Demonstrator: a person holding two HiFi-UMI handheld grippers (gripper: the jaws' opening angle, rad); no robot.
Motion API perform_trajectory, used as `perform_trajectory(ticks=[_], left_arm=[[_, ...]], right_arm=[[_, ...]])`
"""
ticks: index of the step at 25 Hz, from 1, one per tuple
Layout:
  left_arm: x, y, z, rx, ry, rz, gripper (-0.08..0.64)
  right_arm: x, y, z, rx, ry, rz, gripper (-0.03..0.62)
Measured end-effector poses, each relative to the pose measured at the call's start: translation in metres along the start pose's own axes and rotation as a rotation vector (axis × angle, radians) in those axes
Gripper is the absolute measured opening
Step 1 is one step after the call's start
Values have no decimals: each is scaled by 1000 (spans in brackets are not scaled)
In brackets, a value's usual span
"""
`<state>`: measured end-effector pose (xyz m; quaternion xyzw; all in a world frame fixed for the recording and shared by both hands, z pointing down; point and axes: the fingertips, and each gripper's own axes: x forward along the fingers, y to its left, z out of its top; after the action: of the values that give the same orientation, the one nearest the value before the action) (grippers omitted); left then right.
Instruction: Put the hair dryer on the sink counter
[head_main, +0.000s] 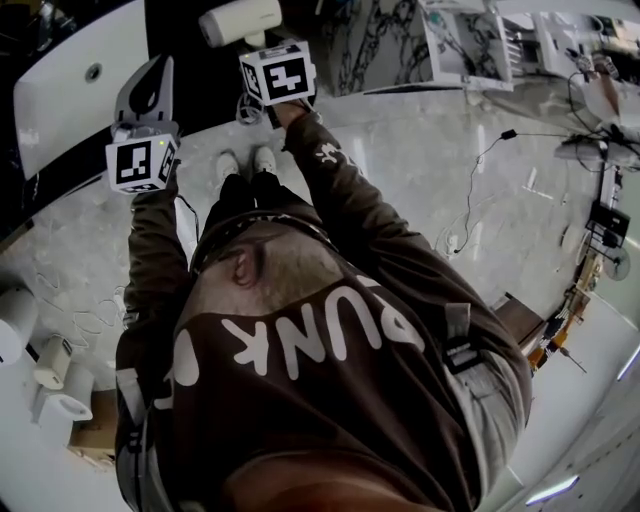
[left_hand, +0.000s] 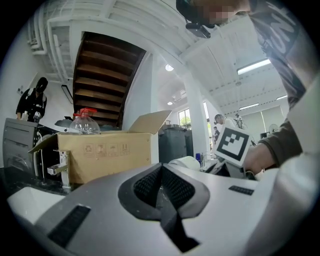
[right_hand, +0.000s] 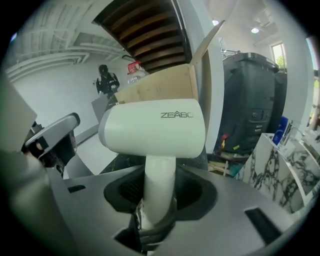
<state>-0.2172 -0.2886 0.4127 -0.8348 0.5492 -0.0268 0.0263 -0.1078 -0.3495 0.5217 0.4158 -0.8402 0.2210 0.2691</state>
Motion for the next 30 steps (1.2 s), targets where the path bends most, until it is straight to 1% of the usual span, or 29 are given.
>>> perform_trajectory(ticks=[4, 9, 17, 20, 23, 26, 30], left_arm=[[8, -3, 1, 6, 0, -5, -6], [16, 3, 1, 1, -2, -5, -6], [27, 14, 1, 0, -12, -8, -6], [31, 17, 1, 2, -14, -11, -6], [32, 17, 3, -3, -19, -11, -6], [33, 17, 3, -3, -19, -13, -6], [34, 18, 3, -3, -20, -15, -6]], right_arm=[[15, -5, -5, 21, 73, 14, 161], [33, -8, -11, 36, 142, 21, 163], [56, -19, -30, 50, 227, -25, 167], [59, -20, -29, 43, 237, -28, 167], [61, -19, -34, 71, 271, -26, 173], [63, -21, -30, 78, 257, -30, 177], [64, -23, -35, 89, 283, -40, 189]])
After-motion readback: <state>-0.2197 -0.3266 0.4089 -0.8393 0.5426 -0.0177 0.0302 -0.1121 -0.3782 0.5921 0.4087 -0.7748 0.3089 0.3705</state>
